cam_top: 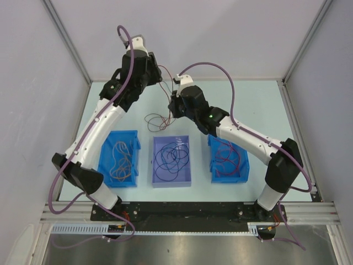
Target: Untangle the cables
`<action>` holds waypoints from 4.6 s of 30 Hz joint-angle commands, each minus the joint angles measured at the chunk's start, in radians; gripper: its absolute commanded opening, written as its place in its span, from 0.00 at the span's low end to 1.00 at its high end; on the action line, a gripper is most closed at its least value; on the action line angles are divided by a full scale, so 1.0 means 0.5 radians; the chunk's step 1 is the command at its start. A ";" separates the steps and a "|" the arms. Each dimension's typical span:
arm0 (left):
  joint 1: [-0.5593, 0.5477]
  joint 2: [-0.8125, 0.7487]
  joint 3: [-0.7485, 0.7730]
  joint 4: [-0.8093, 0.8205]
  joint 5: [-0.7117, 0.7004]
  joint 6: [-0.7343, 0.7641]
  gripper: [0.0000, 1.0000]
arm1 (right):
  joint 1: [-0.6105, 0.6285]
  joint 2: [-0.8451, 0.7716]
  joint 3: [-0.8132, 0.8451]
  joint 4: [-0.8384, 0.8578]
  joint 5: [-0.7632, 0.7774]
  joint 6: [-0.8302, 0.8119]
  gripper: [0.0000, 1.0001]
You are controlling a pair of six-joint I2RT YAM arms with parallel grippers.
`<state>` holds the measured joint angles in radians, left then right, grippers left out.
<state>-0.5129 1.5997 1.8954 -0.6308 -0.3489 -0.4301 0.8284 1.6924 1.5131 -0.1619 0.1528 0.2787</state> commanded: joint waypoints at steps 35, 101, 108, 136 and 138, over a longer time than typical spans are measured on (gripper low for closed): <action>0.265 -0.859 -1.284 0.289 0.400 0.115 0.94 | -0.295 -1.289 0.201 -1.164 0.348 0.068 0.00; 0.268 -1.061 -1.744 0.415 0.526 0.164 0.88 | -0.727 -0.562 -1.351 -0.888 -0.425 0.547 0.00; 0.268 -1.064 -1.741 0.406 0.517 0.164 0.87 | -0.733 -0.657 -1.130 -1.286 -0.450 0.471 0.00; 0.271 -1.128 -1.760 0.393 0.412 0.164 0.86 | -0.488 -0.927 -0.934 -1.870 -0.573 0.412 0.00; 0.271 -1.138 -1.760 0.390 0.397 0.167 0.86 | -0.479 -0.958 -0.934 -1.900 -0.542 0.412 0.00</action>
<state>-0.3836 1.0679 1.0264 -0.4511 -0.1204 -0.3649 0.5747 1.2545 1.0130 -1.0496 -0.0944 0.4957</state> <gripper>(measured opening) 0.859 0.020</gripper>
